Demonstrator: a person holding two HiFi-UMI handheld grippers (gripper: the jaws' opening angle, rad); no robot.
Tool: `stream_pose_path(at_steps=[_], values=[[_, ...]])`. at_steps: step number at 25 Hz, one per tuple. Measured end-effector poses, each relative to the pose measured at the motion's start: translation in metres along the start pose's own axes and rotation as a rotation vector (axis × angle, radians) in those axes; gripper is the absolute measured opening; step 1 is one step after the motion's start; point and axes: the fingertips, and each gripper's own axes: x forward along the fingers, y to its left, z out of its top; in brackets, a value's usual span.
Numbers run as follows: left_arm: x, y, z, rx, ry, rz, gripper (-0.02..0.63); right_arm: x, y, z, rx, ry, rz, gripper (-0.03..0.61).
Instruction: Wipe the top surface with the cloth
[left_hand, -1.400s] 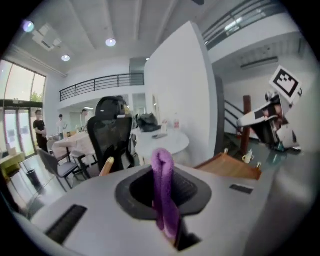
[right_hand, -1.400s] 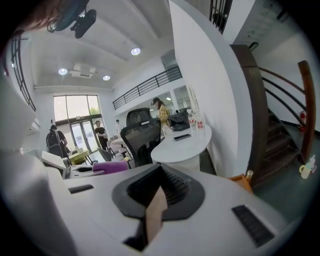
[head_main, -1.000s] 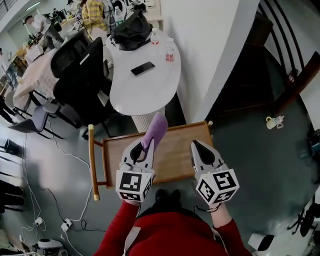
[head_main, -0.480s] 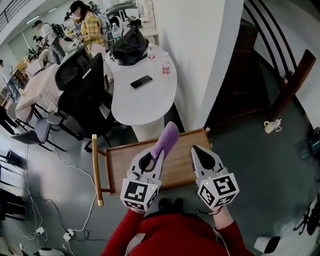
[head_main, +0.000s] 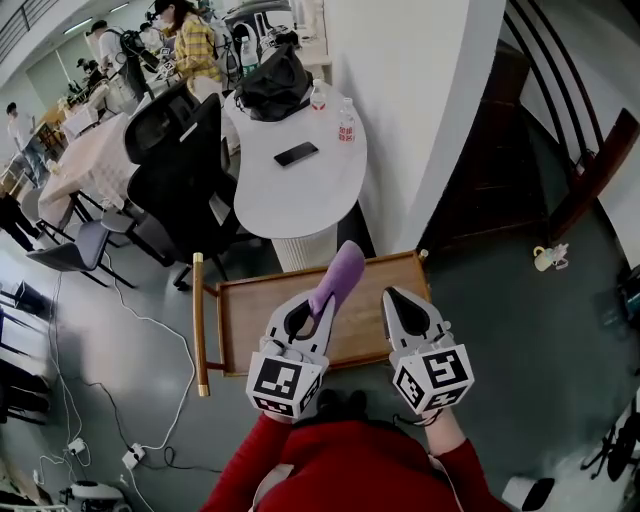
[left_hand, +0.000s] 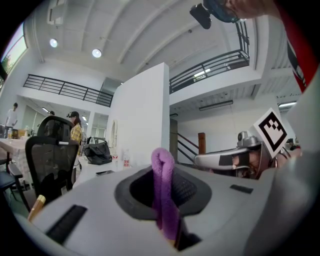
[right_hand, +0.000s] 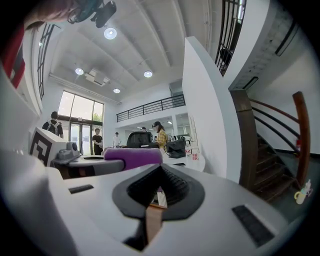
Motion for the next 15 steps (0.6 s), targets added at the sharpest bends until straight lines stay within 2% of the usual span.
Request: stream_pose_path(at_steps=[15], values=[[-0.0008, -0.0013, -0.0072, -0.007, 0.010, 0.011, 0.049, -0.0047, -0.0017, -0.0031, -0.011, 0.001, -0.004, 0.003]])
